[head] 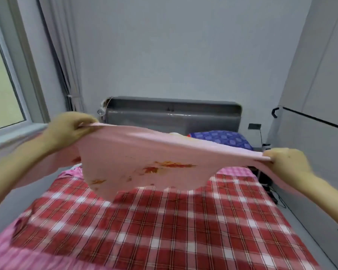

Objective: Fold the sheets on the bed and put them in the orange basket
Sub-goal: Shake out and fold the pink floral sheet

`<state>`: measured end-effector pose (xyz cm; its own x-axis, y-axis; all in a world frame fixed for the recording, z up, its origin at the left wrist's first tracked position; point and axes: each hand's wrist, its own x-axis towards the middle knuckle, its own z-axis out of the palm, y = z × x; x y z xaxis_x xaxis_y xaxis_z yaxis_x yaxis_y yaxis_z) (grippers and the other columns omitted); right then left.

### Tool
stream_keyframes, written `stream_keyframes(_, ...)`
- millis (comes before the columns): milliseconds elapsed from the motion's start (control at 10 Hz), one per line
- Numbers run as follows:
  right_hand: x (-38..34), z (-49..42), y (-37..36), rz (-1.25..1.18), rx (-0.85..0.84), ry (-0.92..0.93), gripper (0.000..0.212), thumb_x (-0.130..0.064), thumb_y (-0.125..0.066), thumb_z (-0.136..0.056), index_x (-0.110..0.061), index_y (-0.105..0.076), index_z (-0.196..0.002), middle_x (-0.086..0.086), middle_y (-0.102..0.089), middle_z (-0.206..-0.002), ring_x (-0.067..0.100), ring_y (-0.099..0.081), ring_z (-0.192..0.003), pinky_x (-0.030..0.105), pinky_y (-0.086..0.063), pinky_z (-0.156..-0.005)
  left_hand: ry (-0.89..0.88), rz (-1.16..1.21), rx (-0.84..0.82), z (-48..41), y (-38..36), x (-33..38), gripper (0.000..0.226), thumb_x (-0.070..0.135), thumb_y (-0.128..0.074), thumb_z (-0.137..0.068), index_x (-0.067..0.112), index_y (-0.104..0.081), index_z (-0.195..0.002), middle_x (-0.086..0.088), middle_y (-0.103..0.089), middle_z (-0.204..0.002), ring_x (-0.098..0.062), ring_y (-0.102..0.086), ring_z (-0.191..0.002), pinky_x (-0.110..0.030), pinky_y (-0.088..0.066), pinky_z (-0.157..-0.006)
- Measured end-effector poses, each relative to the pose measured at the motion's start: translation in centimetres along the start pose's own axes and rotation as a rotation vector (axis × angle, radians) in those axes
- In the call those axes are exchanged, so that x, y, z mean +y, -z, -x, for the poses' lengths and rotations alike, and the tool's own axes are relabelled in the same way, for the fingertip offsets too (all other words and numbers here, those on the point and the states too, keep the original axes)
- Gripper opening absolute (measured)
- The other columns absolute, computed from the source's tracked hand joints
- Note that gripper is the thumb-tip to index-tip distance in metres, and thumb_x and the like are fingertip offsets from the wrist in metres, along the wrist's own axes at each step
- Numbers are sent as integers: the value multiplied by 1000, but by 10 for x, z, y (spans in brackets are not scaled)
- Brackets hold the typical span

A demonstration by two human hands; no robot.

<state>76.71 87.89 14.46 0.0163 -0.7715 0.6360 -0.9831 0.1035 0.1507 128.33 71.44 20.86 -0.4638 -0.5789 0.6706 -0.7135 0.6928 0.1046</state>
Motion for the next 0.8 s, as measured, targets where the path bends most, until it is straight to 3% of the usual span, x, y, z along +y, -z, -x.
stream_keyframes(100,-10,89,-42,-50,-234,47,38,-11,-92,-46,-17,-55,-43,2,-51,-39,23,-47,-29,17,-18,-37,72,47,-181,88,-47,10,48,54,-47,-80,14,-74,-86,0,-70,-75,-16,-59,-66,-28,-40,-58)
stream_keyframes(200,-15,161,-79,-75,-451,75,48,-9,-93,-32,-23,-48,-41,-3,-46,-37,20,-45,-28,12,-4,-38,136,86,-372,158,-88,22,57,59,-37,-76,17,-74,-85,3,-71,-78,-12,-59,-69,-27,-40,-60)
stream_keyframes(300,-23,233,-104,-42,-629,120,66,-1,-87,-15,-31,-36,-43,-5,-38,-38,17,-37,-27,14,-2,-32,195,62,-611,234,-121,44,42,62,-34,-76,31,-63,-67,8,-62,-63,-18,-57,-63,-26,-35,-57)
stream_keyframes(400,-39,297,-109,41,-848,214,27,-8,-79,-59,-24,-67,-78,2,-64,-79,21,-67,-69,32,-44,-50,308,76,-844,311,-144,72,37,62,-42,-82,37,-48,-56,10,-52,-54,-11,-50,-60,-26,-36,-57)
stream_keyframes(500,-49,377,-121,-19,-1062,220,36,-18,-88,-32,-24,-66,-61,3,-59,-61,16,-63,-51,25,-42,-42,368,111,-1060,391,-157,97,28,50,-51,-90,48,-51,-62,12,-51,-53,-6,-45,-58,-15,-31,-56)
stream_keyframes(600,-51,452,-141,-126,-1080,263,52,-11,-82,3,-26,-54,-38,3,-44,-38,14,-46,-28,18,-21,-28,406,115,-1257,458,-168,118,31,49,-51,-91,54,-48,-61,7,-47,-54,-5,-41,-59,-15,-31,-58)
stream_keyframes(700,-66,484,-140,-134,-1103,280,53,-14,-83,4,-30,-59,-40,4,-46,-38,14,-48,-28,20,-16,-31,486,44,-1396,503,-181,130,35,46,-49,-93,41,-48,-58,1,-43,-55,-4,-39,-55,-16,-32,-57)
stream_keyframes(800,-88,489,-129,-50,-1364,260,33,-19,-79,-66,-23,-69,-97,12,-67,-93,24,-68,-84,29,-50,-64,442,-55,-1603,529,-205,145,33,37,-46,-91,24,-46,-61,3,-48,-64,-9,-52,-73,-19,-39,-69)
